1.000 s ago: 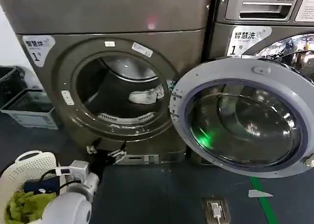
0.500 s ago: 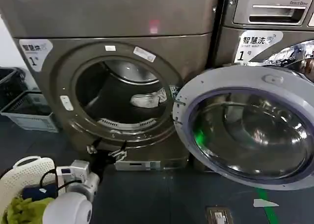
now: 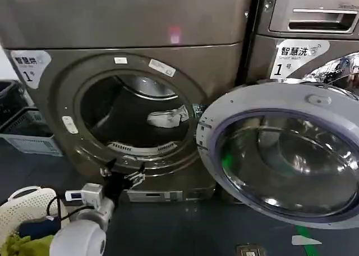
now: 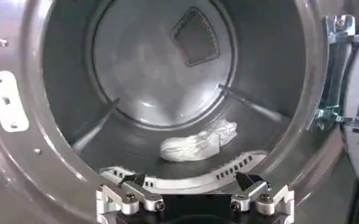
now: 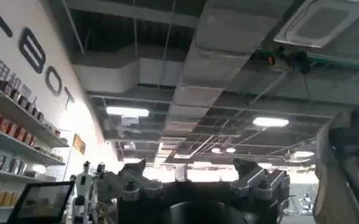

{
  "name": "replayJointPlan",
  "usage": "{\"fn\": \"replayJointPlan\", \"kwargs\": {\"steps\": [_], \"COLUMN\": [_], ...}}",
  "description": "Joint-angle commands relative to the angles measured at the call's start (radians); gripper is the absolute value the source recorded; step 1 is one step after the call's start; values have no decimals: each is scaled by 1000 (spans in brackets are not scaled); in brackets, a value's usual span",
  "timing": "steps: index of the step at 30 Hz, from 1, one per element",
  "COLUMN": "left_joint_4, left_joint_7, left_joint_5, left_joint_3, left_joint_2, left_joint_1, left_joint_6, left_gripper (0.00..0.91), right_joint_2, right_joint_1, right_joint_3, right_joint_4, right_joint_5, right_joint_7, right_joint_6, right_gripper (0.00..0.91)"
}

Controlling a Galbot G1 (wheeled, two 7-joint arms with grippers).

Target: Grasp the clothes from the dryer.

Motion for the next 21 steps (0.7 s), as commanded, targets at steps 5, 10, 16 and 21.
{"fn": "replayJointPlan", "kwargs": {"steps": [5, 10, 16, 21], "left_joint_4": [6, 7, 9, 7], "left_joint_7": [4, 5, 5, 4], "left_joint_5": [8, 4, 2, 2], "left_joint_3": [7, 7, 6, 5], "left_joint_2": [-5, -4, -7, -8], "left_joint_1": [-5, -2, -3, -4], "left_joint_6": [49, 49, 49, 49], "left_gripper": [907, 907, 907, 907], "right_joint_2": [0, 4, 1, 2], "right_joint_1": [2, 4, 5, 3], "right_joint_3": [0, -5, -4, -3], "right_joint_4": [2, 6, 5, 2], "right_joint_5": [0, -1, -2, -2], "right_joint_7": [0, 0, 0, 0], "right_joint_6": [0, 0, 0, 1], "right_gripper": [907, 907, 907, 907]}}
